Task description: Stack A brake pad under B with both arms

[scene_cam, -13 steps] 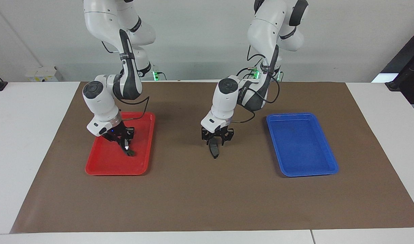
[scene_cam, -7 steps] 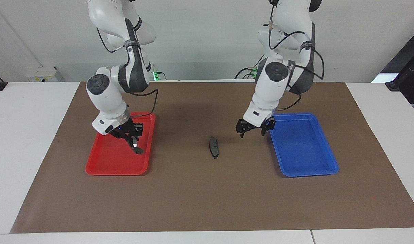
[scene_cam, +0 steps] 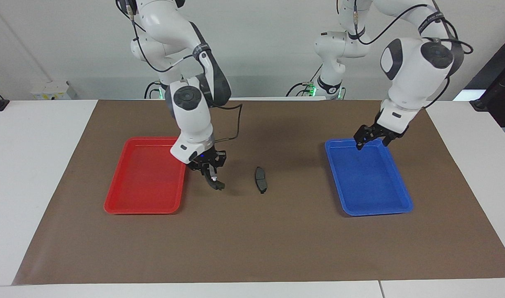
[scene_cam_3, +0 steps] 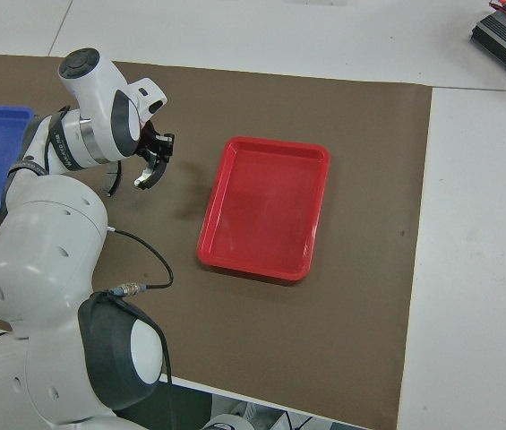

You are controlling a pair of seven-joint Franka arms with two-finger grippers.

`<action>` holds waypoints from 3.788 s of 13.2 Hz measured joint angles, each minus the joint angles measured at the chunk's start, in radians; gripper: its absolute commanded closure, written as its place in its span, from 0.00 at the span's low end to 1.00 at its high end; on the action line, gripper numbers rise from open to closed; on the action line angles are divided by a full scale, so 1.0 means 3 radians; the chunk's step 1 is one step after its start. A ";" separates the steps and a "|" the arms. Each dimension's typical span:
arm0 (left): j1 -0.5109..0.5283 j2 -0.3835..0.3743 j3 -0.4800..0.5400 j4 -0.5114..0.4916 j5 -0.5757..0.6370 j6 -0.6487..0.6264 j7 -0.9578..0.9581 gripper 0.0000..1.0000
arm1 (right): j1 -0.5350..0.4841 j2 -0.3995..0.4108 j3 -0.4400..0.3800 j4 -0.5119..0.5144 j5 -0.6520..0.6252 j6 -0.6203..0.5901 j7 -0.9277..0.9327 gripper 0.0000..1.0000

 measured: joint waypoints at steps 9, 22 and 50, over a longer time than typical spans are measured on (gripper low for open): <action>0.0217 -0.0054 0.0000 0.0550 0.0001 -0.0921 0.0451 0.00 | 0.0407 0.0597 0.0000 0.0493 0.0000 0.0211 0.0357 1.00; 0.0223 -0.0048 -0.0007 0.0552 0.0117 -0.1024 0.0587 0.00 | 0.0509 0.0727 -0.0007 0.0469 -0.0001 0.0338 0.0385 1.00; 0.0322 -0.0112 -0.0027 0.0470 0.0074 -0.0902 0.0590 0.00 | 0.0056 0.0221 -0.0145 0.0422 -0.0154 -0.0006 0.0409 0.00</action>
